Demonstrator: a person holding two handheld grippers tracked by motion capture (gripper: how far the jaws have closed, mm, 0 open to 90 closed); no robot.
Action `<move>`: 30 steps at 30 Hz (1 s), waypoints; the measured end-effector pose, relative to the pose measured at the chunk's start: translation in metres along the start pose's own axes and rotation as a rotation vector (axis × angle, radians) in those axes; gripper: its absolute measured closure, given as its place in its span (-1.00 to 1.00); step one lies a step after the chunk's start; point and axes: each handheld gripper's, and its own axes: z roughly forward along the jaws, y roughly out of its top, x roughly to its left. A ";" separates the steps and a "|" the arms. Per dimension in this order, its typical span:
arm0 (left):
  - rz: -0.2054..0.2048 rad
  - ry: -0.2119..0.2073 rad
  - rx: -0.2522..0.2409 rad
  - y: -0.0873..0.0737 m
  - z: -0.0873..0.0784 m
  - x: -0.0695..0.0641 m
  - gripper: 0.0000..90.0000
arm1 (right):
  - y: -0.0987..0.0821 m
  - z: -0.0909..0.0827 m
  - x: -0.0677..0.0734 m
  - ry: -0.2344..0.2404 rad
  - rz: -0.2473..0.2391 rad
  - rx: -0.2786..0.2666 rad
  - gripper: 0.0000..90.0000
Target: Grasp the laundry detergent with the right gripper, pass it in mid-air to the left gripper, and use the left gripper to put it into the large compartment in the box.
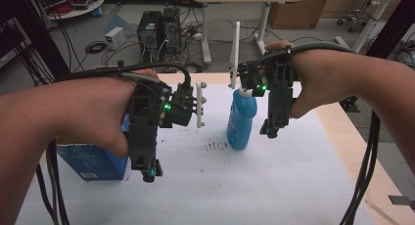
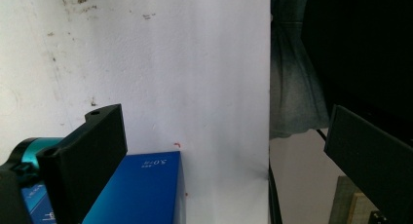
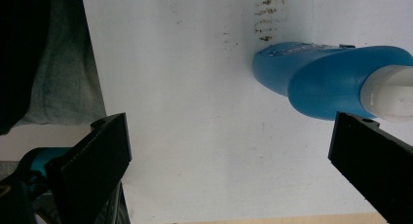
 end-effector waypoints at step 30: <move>0.034 0.002 0.030 0.015 0.011 0.000 -0.96 | -0.076 -0.003 -0.028 -0.179 0.472 -0.414 -0.98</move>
